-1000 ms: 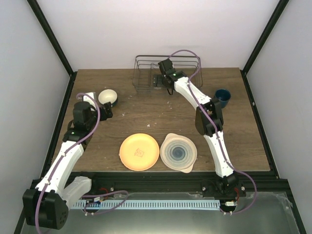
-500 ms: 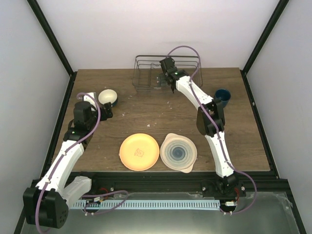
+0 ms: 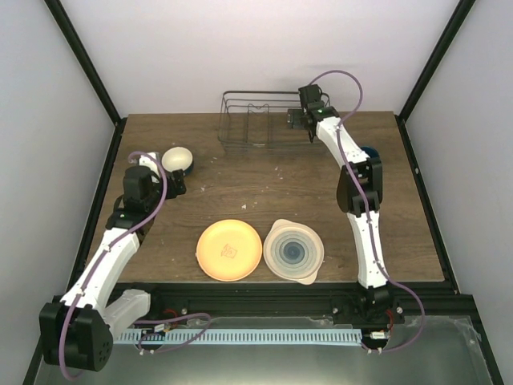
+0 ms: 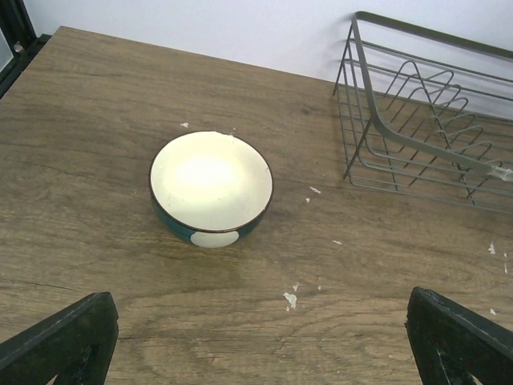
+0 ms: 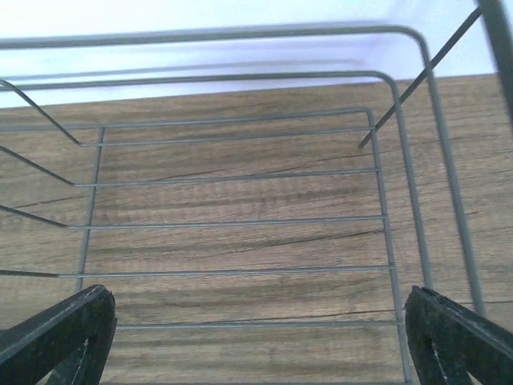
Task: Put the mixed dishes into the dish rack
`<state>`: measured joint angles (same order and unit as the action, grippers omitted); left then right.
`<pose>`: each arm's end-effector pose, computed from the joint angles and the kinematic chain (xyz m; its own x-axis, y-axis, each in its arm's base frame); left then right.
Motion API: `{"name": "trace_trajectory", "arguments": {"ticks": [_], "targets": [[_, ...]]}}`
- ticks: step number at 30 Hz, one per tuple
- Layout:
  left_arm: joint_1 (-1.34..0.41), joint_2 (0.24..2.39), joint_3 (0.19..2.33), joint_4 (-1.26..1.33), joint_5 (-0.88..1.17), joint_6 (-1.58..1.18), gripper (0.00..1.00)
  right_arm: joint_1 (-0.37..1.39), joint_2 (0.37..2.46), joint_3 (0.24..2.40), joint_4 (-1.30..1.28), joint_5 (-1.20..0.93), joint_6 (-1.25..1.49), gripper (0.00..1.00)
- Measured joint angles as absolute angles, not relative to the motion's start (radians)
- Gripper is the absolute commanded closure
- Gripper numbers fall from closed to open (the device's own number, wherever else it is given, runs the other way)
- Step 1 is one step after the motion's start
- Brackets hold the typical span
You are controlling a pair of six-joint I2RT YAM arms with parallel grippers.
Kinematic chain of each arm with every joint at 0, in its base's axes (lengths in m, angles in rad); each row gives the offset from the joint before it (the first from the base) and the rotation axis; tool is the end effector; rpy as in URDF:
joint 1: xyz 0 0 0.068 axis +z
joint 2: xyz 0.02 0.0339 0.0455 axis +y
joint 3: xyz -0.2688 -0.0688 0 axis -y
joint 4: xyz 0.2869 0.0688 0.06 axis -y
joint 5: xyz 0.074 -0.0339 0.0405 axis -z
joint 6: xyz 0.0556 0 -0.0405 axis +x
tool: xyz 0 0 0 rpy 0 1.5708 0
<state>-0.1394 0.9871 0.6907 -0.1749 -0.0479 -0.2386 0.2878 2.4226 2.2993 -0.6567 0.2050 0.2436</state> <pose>0.2769 -0.0362 0.2526 -0.4597 -0.1739 -0.8709 -0.0125 0.9818 -0.1895 0.5840 0.1611 0.2245 -0.6880 0.0426 -0.7245 0.0276 0.9991 0.0325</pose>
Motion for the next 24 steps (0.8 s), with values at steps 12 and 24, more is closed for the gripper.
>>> {"name": "trace_trajectory", "arguments": {"ticks": [12,24], "targets": [[-0.139,1.007,0.691,-0.174,-0.063,-0.233,0.00,0.287,2.542,2.317,-0.683,0.146,0.241,0.00],[-0.139,1.030,0.691,-0.173,-0.059,-0.232,0.00,0.287,2.542,2.271,-0.696,0.100,0.224,0.00]]}}
